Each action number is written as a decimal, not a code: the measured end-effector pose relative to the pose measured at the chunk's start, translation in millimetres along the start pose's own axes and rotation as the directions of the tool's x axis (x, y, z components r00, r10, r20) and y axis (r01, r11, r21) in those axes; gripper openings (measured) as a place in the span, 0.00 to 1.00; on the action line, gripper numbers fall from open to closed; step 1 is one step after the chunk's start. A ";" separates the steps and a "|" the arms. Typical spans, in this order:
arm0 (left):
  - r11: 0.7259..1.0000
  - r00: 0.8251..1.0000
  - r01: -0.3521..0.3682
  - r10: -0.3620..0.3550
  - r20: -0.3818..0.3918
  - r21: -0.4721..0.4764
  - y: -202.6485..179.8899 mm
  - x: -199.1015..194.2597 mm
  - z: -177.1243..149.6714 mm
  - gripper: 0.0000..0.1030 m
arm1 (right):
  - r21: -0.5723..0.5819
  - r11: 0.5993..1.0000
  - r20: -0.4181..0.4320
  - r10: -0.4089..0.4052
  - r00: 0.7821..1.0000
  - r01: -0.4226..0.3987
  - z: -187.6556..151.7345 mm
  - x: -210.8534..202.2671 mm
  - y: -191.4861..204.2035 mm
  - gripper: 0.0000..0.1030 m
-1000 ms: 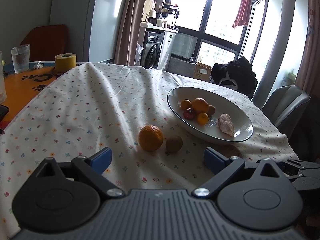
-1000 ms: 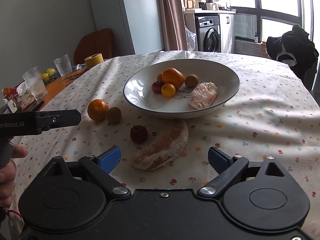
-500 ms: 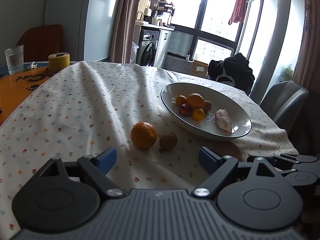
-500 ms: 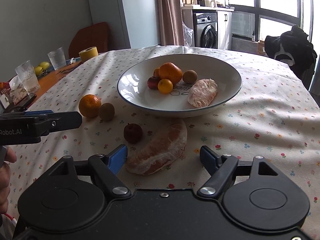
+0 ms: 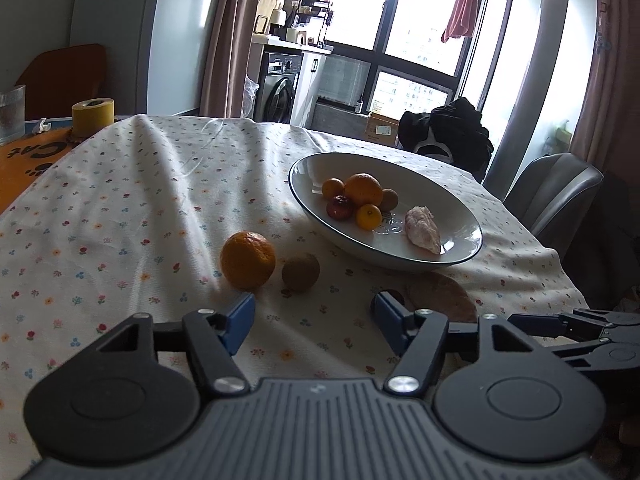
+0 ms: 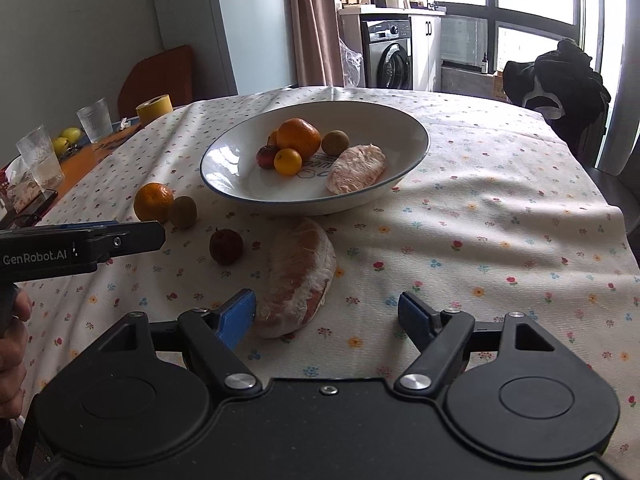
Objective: Organize fruits
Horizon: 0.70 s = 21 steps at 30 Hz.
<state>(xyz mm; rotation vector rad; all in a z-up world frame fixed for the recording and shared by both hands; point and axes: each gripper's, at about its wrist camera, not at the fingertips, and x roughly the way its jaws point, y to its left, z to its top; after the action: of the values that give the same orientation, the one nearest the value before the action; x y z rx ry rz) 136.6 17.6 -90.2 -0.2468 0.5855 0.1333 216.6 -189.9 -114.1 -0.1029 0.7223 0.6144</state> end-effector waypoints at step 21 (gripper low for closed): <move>0.999 1.000 0.023 -0.022 -0.015 0.028 -13.7 9.0 -1.0 0.57 | -0.119 0.992 0.045 -0.036 0.998 0.041 4.8 15.8 22.3 0.36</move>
<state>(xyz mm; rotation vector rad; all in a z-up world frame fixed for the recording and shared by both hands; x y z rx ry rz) 146.1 4.6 -93.5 -0.2273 0.5987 0.1016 216.2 -162.5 -118.1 -0.2139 0.6407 0.6209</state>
